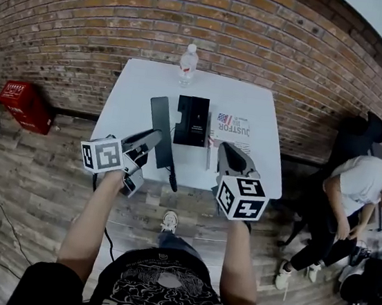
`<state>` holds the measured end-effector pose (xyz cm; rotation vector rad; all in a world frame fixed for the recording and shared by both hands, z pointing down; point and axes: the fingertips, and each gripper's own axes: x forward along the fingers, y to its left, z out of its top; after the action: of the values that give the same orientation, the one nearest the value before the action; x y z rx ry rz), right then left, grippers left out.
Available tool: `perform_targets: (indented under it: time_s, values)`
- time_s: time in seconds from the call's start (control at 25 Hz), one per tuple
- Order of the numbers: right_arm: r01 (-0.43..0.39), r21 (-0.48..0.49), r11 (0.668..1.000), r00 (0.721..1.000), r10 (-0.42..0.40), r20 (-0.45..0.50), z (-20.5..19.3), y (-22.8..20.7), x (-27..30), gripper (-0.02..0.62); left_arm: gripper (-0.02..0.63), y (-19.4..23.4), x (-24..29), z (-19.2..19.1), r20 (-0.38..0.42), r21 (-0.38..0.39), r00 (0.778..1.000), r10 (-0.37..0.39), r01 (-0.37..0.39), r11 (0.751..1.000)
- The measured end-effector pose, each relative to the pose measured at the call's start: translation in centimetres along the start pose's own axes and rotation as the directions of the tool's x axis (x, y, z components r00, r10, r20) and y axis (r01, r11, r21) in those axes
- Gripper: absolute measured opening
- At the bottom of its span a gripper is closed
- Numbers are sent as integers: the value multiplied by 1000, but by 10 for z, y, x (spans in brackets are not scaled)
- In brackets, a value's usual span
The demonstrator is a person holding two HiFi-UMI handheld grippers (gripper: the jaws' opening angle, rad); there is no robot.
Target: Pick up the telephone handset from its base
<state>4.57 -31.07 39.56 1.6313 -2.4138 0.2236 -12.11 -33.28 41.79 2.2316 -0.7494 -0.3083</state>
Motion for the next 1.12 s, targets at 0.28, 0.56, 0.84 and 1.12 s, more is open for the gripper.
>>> perform_targets:
  time_s: [0.28,0.56,0.84,1.12]
  values:
    - [10,-14,1000,1000,-10,12,-8,16,-36,-1,75,-24,-33,-10,48,75,997,54,-57,996]
    - [26,-24,999,999,-25,28,-10,20,-63,0,75,-44,-46,-27,49,94,997,51,-55,994]
    - [33,-31,999,999,-32,27,-15,22,-78,-1,75,-52,-50,-33,50,110,997,58,-63,992]
    - [50,-30,998,998,-49,29,-15,19,-89,0,75,-56,-53,-35,47,108,997,59,-64,992]
